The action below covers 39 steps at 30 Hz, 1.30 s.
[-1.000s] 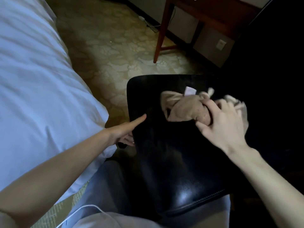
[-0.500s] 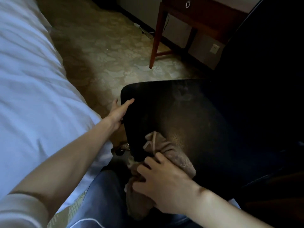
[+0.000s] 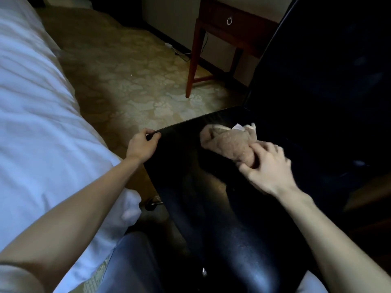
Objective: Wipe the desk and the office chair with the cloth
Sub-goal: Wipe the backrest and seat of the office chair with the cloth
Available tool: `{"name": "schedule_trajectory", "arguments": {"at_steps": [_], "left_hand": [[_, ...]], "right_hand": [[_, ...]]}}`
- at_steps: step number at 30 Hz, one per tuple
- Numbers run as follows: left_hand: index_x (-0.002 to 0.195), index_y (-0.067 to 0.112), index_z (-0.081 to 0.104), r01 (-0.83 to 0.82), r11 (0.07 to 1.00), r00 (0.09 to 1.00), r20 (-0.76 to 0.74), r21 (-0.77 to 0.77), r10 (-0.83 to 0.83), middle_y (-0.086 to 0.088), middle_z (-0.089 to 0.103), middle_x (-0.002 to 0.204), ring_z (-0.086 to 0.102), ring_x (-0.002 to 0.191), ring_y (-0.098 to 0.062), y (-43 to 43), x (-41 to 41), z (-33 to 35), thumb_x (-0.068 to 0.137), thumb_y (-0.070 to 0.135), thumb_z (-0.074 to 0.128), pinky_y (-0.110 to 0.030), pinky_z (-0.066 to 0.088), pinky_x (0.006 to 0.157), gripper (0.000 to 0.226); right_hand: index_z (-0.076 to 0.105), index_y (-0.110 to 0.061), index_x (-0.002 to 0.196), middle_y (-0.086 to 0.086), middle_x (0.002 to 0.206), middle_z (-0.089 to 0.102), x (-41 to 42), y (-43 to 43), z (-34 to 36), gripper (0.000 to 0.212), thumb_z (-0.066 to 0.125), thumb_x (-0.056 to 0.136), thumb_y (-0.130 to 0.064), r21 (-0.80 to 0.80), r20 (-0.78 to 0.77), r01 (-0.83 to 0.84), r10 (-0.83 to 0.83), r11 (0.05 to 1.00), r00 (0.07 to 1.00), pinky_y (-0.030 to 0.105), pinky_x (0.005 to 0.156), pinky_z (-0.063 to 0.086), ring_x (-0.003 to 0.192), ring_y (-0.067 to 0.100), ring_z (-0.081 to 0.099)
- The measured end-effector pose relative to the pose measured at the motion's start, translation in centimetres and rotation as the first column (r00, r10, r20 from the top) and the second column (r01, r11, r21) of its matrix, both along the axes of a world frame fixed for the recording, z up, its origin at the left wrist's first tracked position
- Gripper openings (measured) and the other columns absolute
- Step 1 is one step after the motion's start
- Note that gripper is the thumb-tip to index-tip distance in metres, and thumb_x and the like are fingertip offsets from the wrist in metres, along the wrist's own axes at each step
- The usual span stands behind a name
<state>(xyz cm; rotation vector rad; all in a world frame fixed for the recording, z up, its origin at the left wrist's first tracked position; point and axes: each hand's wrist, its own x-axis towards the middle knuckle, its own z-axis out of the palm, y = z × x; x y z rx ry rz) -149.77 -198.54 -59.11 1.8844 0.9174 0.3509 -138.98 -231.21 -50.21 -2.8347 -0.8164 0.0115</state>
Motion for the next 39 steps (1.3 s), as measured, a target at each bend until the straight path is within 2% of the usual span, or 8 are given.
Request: {"name": "schedule_trajectory", "arguments": {"at_steps": [8,12,15,18,21,28,33,39], "left_hand": [[0.087,0.016,0.058,-0.093,0.987,0.987,-0.122,0.128,0.109,-0.004,0.062,0.087,0.06,0.096,-0.033,-0.1,-1.0,-0.2,0.105,0.055,0.041,-0.039,0.039,0.08,0.046],[0.099,0.016,0.066,0.012,0.996,0.966,-0.259,0.089,0.012,-0.006,0.064,0.101,0.055,0.094,-0.026,1.2,-1.9,0.4,0.101,0.07,0.034,-0.038,0.041,0.087,0.063],[0.091,0.005,0.073,0.062,0.997,0.986,-0.155,-0.036,-0.067,-0.01,0.073,0.077,0.069,0.072,-0.025,1.7,-2.0,0.7,0.1,0.065,0.047,-0.044,0.058,0.085,0.067],[0.103,0.005,0.073,0.079,0.977,0.997,0.023,-0.199,-0.076,-0.015,0.075,0.096,0.069,0.074,-0.019,0.8,-0.6,1.9,0.103,0.055,0.053,-0.035,0.058,0.072,0.054],[0.115,0.016,0.072,0.156,0.954,0.985,-0.026,-0.255,-0.168,-0.005,0.073,0.115,0.07,0.098,-0.017,-0.7,0.6,2.1,0.105,0.06,0.043,-0.029,0.048,0.071,0.054],[0.101,0.021,0.08,0.176,0.901,0.977,-0.041,-0.397,-0.21,0.0,0.081,0.092,0.078,0.084,-0.013,-1.4,-1.3,2.0,0.1,0.071,0.041,-0.03,0.058,0.072,0.064],[0.108,0.018,0.077,0.206,0.866,0.971,-0.015,-0.455,-0.239,0.003,0.081,0.095,0.078,0.088,-0.01,-2.0,-2.9,1.3,0.102,0.063,0.045,-0.026,0.059,0.072,0.056],[0.103,0.024,0.076,0.315,0.792,0.931,0.006,-0.523,-0.366,0.01,0.081,0.096,0.077,0.093,-0.008,-3.0,-4.7,1.3,0.108,0.051,0.039,-0.029,0.057,0.094,0.046]], "right_hand": [[0.052,-0.03,0.143,0.01,0.125,0.057,-9.5,2.9,-4.0,0.067,0.059,0.08,-0.054,-0.053,0.064,-0.177,0.18,0.983,0.982,0.052,0.101,0.04,0.117,0.037,0.054],[0.053,-0.05,0.134,-0.016,0.123,0.061,-15.2,1.1,-2.7,0.067,0.055,0.068,-0.063,0.084,-0.287,-0.433,0.438,0.897,0.852,0.034,0.111,0.036,0.123,0.012,0.053],[0.064,-0.051,0.121,-0.02,0.106,0.072,-14.0,0.6,-0.7,0.059,0.06,0.063,-0.053,0.447,-0.473,-0.188,0.409,0.874,0.78,0.035,0.099,0.052,0.104,0.0,0.065],[0.074,-0.029,0.111,-0.006,0.097,0.075,-9.0,0.5,1.4,0.047,0.067,0.065,-0.037,0.668,-0.206,-0.027,0.219,0.743,0.954,0.042,0.087,0.057,0.092,0.014,0.07],[0.061,-0.029,0.122,0.004,0.106,0.067,-1.9,0.9,3.3,0.057,0.061,0.07,-0.053,0.552,0.02,0.029,-0.048,0.833,0.999,0.042,0.087,0.051,0.102,0.029,0.064],[0.008,-0.041,0.164,0.012,0.173,0.014,8.0,2.6,-2.3,0.09,0.044,0.09,-0.076,-0.002,-0.153,0.237,-0.235,0.971,0.96,0.07,0.123,0.001,0.159,0.038,0.008],[0.031,-0.04,0.154,0.009,0.167,0.033,8.2,4.8,-3.9,0.086,0.038,0.075,-0.074,0.055,-0.13,0.177,-0.168,0.983,0.977,0.05,0.11,0.039,0.137,0.043,0.046],[0.053,-0.037,0.133,0.008,0.116,0.071,-2.2,8.7,-4.0,0.056,0.056,0.08,-0.054,0.193,-0.015,-0.061,0.065,0.979,0.998,0.042,0.093,0.048,0.107,0.034,0.067]]}}
